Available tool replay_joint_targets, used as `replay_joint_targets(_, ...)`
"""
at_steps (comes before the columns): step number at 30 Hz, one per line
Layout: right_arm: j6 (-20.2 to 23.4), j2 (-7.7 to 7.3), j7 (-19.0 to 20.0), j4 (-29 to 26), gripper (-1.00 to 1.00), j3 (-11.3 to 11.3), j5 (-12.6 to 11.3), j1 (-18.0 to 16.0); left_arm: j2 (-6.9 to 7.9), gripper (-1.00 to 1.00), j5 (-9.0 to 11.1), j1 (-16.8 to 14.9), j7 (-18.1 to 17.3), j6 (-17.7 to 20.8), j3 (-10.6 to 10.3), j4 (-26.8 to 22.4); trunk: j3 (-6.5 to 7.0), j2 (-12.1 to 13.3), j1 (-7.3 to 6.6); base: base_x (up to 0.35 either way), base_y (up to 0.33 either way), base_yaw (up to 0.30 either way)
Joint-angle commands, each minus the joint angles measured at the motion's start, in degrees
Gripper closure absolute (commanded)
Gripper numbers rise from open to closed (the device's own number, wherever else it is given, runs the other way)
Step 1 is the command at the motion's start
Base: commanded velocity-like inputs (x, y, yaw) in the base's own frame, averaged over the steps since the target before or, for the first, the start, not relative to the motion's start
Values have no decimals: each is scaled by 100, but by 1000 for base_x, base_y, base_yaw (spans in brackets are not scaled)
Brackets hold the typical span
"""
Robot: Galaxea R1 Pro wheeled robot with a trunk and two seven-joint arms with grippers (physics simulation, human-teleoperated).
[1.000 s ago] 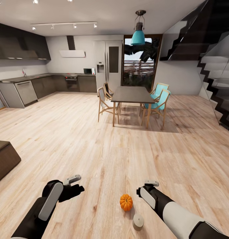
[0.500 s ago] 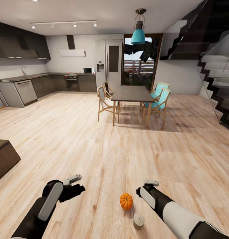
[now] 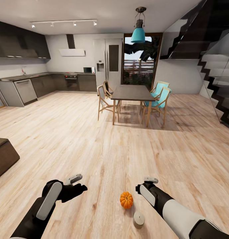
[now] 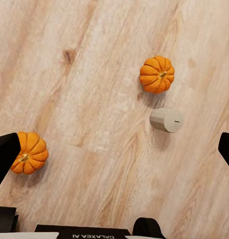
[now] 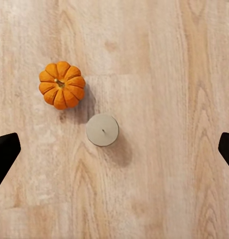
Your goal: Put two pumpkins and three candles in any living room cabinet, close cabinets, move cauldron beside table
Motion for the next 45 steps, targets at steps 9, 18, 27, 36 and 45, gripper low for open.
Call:
replay_joint_targets(9,5,-37,230,-28,-100,47,-35,-57,-20,-100,53,-4,58,4,-27,-6,-168,-366,198,0,0,0)
replay_joint_targets(18,17,-35,641,-28,-100,43,-39,-59,-3,-100,54,-6,56,3,-28,8,-329,-727,396,0,0,0)
replay_joint_targets(27,52,-35,640,-28,-100,48,-36,-58,-3,-100,47,-3,56,-4,-33,5,-491,-1088,593,0,0,0)
replay_joint_targets(36,55,-33,628,-25,-100,58,-31,-58,-28,-100,34,0,56,-4,-47,-4,-652,-1449,791,0,0,0)
replay_joint_targets(45,50,-27,607,-18,-100,58,-25,-59,-38,-100,28,0,49,2,-60,-12,-814,-1810,989,0,0,0)
